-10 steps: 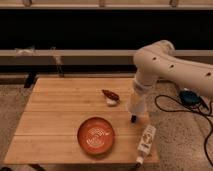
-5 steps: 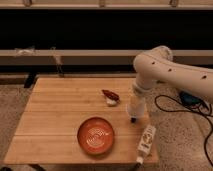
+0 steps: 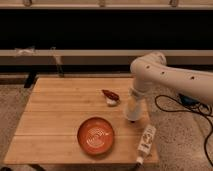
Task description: Place the ceramic cup over the eraser
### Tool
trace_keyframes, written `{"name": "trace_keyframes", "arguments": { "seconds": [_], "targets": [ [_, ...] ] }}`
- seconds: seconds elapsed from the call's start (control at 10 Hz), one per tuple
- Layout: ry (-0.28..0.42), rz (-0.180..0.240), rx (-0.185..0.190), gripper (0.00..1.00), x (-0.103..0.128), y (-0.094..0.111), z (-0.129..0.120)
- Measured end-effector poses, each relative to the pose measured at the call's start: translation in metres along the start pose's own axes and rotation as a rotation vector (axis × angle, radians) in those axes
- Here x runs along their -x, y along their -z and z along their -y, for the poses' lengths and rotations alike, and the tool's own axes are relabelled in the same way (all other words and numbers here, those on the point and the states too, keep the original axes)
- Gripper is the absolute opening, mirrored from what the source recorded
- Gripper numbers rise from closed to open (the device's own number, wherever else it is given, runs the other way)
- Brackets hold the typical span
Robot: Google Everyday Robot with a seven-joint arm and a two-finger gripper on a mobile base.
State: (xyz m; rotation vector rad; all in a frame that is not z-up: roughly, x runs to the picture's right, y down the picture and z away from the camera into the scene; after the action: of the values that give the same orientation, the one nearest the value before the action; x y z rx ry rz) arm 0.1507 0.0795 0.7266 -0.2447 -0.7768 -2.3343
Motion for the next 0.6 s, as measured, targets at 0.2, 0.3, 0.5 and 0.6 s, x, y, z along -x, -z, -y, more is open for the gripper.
{"name": "trace_keyframes", "arguments": {
  "seconds": [0.2, 0.3, 0.5, 0.6],
  "targets": [
    [-0.009, 0.022, 0.004, 0.18, 0.002, -0.019, 0.003],
    [-0.014, 0.029, 0.003, 0.27, 0.002, -0.026, 0.005],
    [-0.019, 0.046, 0.002, 0.49, 0.003, -0.046, 0.007],
    [-0.021, 0.051, -0.002, 0.58, 0.003, -0.050, 0.009]
  ]
}}
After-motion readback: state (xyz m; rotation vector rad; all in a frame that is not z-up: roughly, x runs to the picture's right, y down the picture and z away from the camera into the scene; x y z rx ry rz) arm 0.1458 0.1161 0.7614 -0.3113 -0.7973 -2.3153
